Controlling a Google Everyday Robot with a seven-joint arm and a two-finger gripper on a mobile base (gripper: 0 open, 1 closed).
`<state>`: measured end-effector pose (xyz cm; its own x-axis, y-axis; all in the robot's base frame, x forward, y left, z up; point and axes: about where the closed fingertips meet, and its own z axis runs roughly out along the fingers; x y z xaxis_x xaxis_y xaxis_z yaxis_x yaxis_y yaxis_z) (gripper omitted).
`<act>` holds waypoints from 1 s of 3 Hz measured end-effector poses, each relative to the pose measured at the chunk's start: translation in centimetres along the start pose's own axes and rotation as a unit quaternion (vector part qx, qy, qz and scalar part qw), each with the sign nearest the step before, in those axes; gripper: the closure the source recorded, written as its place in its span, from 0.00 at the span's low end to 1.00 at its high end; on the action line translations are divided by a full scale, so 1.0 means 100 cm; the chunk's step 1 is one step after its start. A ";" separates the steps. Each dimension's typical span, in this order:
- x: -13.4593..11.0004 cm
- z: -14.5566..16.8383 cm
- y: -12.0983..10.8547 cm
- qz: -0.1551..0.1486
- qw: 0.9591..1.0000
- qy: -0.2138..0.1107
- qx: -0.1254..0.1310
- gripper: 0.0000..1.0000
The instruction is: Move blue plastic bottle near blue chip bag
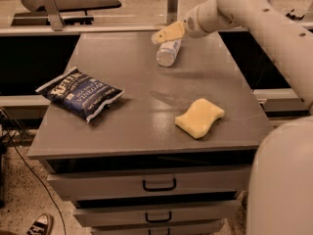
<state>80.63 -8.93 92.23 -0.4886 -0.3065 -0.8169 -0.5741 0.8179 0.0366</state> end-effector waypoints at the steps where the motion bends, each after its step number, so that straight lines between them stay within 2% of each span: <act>1: 0.001 0.036 -0.005 0.040 0.998 0.030 0.041 0.00; 2: 0.013 0.063 -0.014 0.073 0.993 0.063 0.075 0.00; 3: 0.025 0.080 -0.022 0.093 0.986 0.090 0.101 0.00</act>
Offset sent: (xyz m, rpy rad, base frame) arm 0.0636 0.0150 -0.0715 -0.0811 0.2056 -0.3242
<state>85.92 -7.58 85.47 -0.6920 -0.2077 -0.6913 -0.3292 0.9431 0.0461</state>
